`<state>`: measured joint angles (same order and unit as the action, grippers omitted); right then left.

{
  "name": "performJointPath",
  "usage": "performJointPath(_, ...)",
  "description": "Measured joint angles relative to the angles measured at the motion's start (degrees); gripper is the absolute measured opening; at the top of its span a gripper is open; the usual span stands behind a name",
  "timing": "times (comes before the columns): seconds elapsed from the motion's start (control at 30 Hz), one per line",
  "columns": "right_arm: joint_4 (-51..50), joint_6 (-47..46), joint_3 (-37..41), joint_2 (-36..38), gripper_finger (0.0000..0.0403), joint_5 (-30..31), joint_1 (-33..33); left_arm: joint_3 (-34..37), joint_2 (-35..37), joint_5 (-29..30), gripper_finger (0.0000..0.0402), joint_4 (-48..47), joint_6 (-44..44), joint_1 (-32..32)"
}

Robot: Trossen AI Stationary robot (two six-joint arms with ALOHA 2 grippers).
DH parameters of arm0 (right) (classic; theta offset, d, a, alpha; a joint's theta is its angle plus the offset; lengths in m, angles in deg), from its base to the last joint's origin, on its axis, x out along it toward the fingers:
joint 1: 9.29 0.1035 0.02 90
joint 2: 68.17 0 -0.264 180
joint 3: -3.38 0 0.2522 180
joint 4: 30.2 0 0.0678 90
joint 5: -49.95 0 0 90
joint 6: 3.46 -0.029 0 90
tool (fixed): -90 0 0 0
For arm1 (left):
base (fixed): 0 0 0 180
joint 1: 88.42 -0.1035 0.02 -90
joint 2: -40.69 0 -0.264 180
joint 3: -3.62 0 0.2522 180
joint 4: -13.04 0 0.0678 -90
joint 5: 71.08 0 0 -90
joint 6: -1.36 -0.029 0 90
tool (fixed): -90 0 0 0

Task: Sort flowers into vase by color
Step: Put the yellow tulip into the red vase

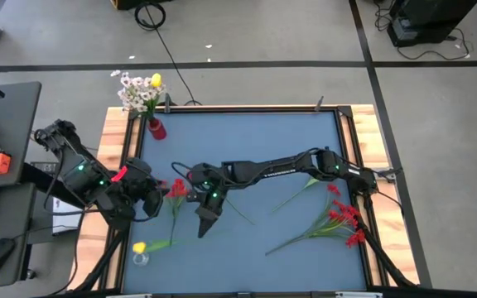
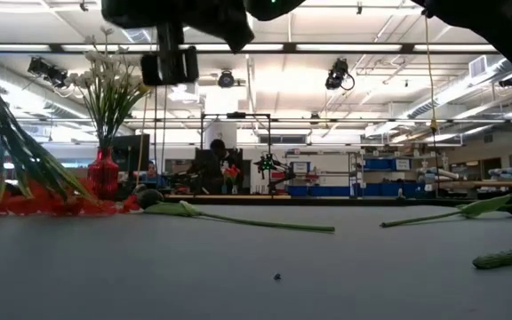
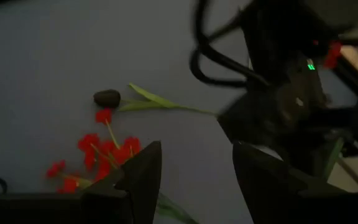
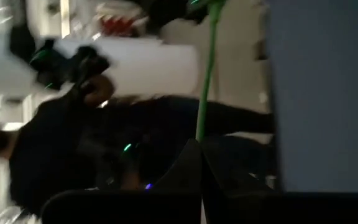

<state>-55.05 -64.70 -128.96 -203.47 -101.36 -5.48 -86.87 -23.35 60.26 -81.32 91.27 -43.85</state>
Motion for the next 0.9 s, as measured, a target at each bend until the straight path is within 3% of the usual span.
performJointPath(0.1, 5.3, -1.5, 0.0, 0.1, 0.0000, -1.4, -0.2, 0.0, 0.6, 2.5, 0.0203, -0.1, 0.4, 0.0)
performJointPath(0.4, 5.9, 1.0, 0.0, 0.8, 0.0000, -1.8, -3.6, 0.0, 5.1, 12.8, 0.0203, -0.1, 2.0, 0.0)
performJointPath(0.6, 11.9, 1.9, -0.1, 1.9, 0.0000, -3.2, -6.1, 0.0, 7.7, 16.6, 0.0203, 0.1, 2.0, 0.0)
performJointPath(0.73, 15.2, 3.1, -0.1, 2.1, 0.0000, 2.4, -7.9, 0.0, 8.3, 19.7, 0.0203, 0.1, 1.8, 0.0)
performJointPath(0.9, 14.7, 3.4, -0.1, 2.1, 0.0000, 16.3, -11.0, 0.0, 9.6, 26.9, 0.0203, -0.1, 0.9, 0.0)
